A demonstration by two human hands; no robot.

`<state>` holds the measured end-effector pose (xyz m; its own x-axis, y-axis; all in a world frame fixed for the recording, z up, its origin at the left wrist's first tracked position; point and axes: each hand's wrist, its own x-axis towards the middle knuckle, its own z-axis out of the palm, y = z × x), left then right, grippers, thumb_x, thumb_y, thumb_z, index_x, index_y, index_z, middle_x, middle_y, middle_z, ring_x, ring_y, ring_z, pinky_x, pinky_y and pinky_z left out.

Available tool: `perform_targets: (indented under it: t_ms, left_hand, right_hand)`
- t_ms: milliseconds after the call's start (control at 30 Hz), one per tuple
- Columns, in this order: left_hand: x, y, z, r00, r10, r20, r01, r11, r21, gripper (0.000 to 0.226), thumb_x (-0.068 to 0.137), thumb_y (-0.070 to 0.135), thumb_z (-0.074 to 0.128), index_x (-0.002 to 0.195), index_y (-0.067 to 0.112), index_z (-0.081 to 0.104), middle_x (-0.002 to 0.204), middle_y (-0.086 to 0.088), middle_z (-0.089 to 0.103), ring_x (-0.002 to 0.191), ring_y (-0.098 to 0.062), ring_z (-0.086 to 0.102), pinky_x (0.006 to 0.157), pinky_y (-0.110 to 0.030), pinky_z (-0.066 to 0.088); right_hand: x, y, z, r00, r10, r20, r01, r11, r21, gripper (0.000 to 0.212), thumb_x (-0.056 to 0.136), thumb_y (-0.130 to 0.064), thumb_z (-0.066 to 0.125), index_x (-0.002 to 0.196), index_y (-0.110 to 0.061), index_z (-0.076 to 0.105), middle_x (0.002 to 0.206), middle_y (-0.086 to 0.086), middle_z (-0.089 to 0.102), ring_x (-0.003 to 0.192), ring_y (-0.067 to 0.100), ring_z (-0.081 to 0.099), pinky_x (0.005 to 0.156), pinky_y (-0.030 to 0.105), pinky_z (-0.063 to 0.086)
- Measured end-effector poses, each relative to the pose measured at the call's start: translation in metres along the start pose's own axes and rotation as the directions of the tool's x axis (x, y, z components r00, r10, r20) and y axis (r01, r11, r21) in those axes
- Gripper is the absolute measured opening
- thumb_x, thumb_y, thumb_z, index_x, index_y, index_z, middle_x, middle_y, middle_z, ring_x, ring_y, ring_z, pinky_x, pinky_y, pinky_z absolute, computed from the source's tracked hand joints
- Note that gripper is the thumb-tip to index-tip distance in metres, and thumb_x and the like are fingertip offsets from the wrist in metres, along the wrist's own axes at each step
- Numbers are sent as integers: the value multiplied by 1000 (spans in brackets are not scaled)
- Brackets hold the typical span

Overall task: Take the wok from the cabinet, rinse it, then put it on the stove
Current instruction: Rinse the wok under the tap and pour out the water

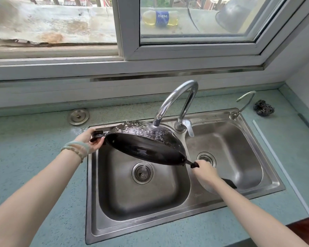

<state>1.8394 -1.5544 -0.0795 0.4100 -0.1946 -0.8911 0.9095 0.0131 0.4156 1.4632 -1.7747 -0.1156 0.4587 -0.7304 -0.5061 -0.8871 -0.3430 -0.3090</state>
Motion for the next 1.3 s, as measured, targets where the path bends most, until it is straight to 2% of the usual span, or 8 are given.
perform_targets:
  t_ms: [67, 167, 533, 767, 900, 1067, 1167, 1300]
  left_hand:
    - [-4, 4, -9, 1000, 5, 1, -5, 1000, -24, 22, 90, 23, 60, 80, 7, 47, 88, -11, 52, 94, -18, 57, 49, -27, 56]
    - [-10, 10, -22, 1000, 29, -8, -29, 998, -54, 22, 91, 20, 59, 79, 7, 46, 90, -12, 54, 106, -20, 56, 56, -26, 57]
    - [-13, 13, -46, 999, 43, -22, -45, 991, -125, 13, 89, 14, 59, 83, 8, 48, 100, -13, 54, 104, -21, 59, 53, -25, 58]
    - [-17, 5, -47, 999, 45, -30, -48, 992, -118, 15, 90, 16, 57, 81, 10, 46, 94, -11, 54, 101, -22, 58, 56, -26, 58]
    - [-19, -2, -49, 998, 34, -46, -34, 999, -14, 17, 87, 19, 59, 81, 8, 47, 85, -10, 54, 80, -18, 60, 48, -28, 57]
    - [-12, -15, -54, 994, 88, -68, -70, 972, 223, 18, 87, 28, 55, 83, 11, 48, 80, -7, 54, 72, -16, 57, 74, -30, 52]
    - [-12, -15, -60, 996, 81, -33, -63, 927, 369, 19, 86, 34, 55, 94, 17, 51, 84, -5, 57, 76, -17, 59, 81, -31, 49]
    - [-13, -10, -59, 994, 84, 72, -110, 794, 598, 52, 82, 54, 61, 120, 22, 47, 101, -13, 60, 99, -26, 62, 81, -36, 53]
  right_hand:
    - [5, -12, -5, 1000, -12, 11, 12, 1000, -21, 8, 67, -23, 47, 64, -24, 54, 69, -1, 62, 73, 30, 60, 55, 29, 37]
    - [11, -28, -12, 997, -54, 50, 57, 997, -52, 10, 68, -26, 50, 59, -22, 48, 69, 1, 62, 75, 30, 59, 60, 31, 40]
    - [16, -61, -37, 993, -114, 33, 118, 975, -190, 2, 69, -21, 51, 68, -20, 53, 81, 6, 65, 79, 32, 57, 65, 32, 40]
    - [2, -50, -33, 995, -97, -3, 95, 974, -205, 10, 70, -22, 48, 61, -22, 44, 68, 1, 57, 75, 32, 54, 63, 33, 40]
    - [-15, -32, -14, 996, -79, -30, 73, 983, -167, 8, 65, -25, 49, 60, -23, 44, 76, 5, 63, 79, 34, 59, 64, 34, 40]
    - [-37, -14, 7, 1000, 7, -6, -7, 993, -116, 7, 59, -28, 52, 65, -24, 51, 80, 4, 66, 81, 34, 62, 68, 34, 49]
    - [-46, -8, 13, 998, 28, 48, -22, 992, -126, 3, 60, -28, 49, 60, -26, 47, 82, 4, 66, 80, 33, 62, 72, 36, 52]
    - [-55, -2, 13, 992, 39, 118, -25, 992, -125, 10, 61, -31, 51, 67, -24, 56, 83, 2, 68, 82, 30, 63, 72, 33, 52]
